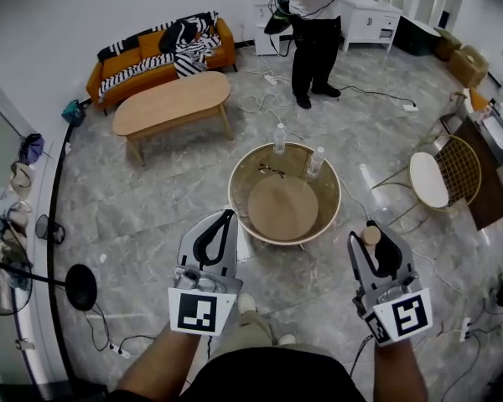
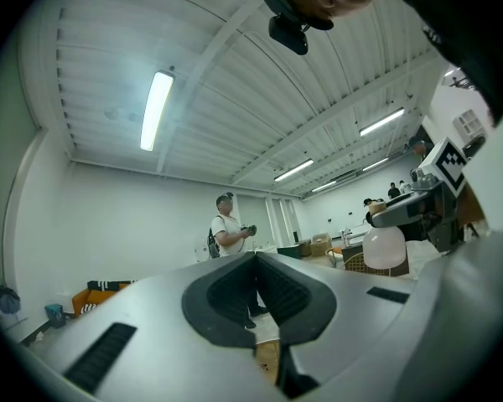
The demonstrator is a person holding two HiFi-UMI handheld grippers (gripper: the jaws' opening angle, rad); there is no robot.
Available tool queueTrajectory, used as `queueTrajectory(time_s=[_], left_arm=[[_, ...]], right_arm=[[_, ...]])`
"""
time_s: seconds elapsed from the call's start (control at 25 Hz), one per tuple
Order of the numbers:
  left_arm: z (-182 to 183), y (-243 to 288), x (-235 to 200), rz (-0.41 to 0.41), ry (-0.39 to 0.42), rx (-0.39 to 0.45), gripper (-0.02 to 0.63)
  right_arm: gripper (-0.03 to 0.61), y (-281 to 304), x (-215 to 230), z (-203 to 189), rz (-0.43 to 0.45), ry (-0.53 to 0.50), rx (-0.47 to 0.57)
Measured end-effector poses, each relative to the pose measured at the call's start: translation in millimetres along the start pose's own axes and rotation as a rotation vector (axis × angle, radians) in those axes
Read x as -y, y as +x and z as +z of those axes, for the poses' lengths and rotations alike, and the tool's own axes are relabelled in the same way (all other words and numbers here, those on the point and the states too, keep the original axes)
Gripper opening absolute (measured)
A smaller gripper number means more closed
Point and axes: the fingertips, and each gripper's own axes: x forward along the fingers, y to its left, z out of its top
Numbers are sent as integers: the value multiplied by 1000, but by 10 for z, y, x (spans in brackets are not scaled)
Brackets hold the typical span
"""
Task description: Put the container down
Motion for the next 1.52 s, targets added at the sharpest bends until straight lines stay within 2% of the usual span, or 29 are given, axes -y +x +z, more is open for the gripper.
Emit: queueTrajectory(time_s=[0.52, 1.08, 1.32, 1.52], left_arm=[[-143, 378, -148, -18, -5, -11, 15], [-427, 772, -621, -23, 7, -31, 15], [-717, 941, -804, -47, 28, -42, 15], [-749, 1085, -939, -93, 8, -22, 15]], right_arm=[[153, 286, 242, -82, -29, 4, 14], [153, 834, 373, -94, -61, -4, 7], [153, 1143, 380, -296, -88, 25, 5], [153, 1325, 324, -369, -116, 43, -16]])
